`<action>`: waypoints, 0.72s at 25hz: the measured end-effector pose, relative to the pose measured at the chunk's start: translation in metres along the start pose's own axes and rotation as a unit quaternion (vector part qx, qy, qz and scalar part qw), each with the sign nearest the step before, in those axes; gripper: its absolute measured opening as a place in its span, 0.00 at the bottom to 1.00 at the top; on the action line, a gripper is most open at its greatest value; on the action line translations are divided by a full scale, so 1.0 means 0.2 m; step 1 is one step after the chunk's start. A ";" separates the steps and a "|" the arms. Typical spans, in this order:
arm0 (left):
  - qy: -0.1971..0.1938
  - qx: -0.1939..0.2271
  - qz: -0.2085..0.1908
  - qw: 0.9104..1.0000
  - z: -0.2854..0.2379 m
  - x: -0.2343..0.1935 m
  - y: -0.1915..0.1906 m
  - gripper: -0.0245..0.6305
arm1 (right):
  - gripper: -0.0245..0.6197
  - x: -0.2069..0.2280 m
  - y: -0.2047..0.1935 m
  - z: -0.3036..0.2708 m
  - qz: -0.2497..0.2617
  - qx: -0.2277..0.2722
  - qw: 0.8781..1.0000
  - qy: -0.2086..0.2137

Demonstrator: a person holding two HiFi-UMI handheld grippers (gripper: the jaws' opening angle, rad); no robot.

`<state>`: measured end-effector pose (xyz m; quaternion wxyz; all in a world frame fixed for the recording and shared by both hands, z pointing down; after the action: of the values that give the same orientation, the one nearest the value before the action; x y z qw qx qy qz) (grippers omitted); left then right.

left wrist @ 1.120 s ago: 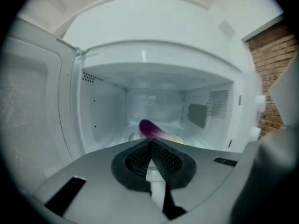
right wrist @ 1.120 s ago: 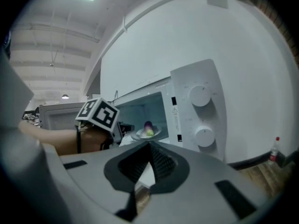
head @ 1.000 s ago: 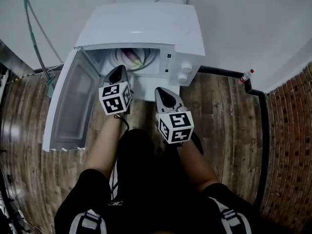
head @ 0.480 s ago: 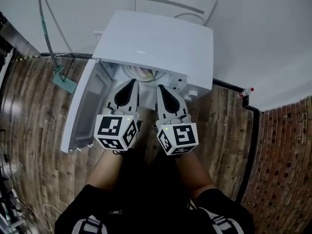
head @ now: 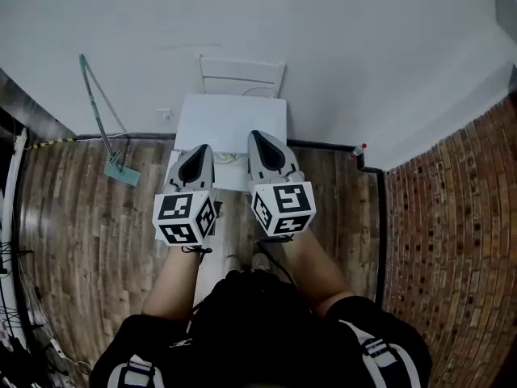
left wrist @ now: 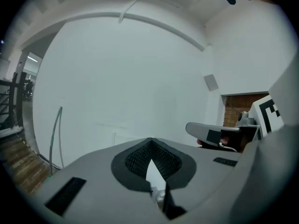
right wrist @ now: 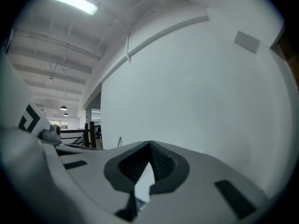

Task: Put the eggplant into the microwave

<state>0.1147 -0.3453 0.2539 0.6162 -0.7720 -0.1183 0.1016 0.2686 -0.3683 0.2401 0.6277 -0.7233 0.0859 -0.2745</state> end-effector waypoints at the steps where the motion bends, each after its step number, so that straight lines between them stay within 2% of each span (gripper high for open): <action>1: -0.002 0.005 -0.007 1.000 0.03 0.02 0.08 0.03 | 0.05 -0.02 0.07 0.03 0.004 0.002 1.000 0.000; 5: -0.004 0.032 -0.028 0.999 0.11 0.08 0.24 0.03 | 0.05 -0.10 0.16 0.11 0.010 0.014 1.000 0.003; 18: -0.011 0.039 -0.007 0.999 0.15 0.04 0.26 0.03 | 0.05 -0.19 0.16 0.12 0.024 0.012 0.999 0.022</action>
<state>0.1153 -0.3252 0.1970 0.6452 -0.7454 -0.1263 0.1100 0.2564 -0.3355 0.1972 0.6409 -0.7073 0.1136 -0.2759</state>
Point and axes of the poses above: the fingertips, and each gripper's own axes: z backward along the fingers, x to its right, y out of its top, the point moved 7 cm from there along z, backward along the fingers, and after that the axes turned 10 degrees about -z, right-handed, at the moved point
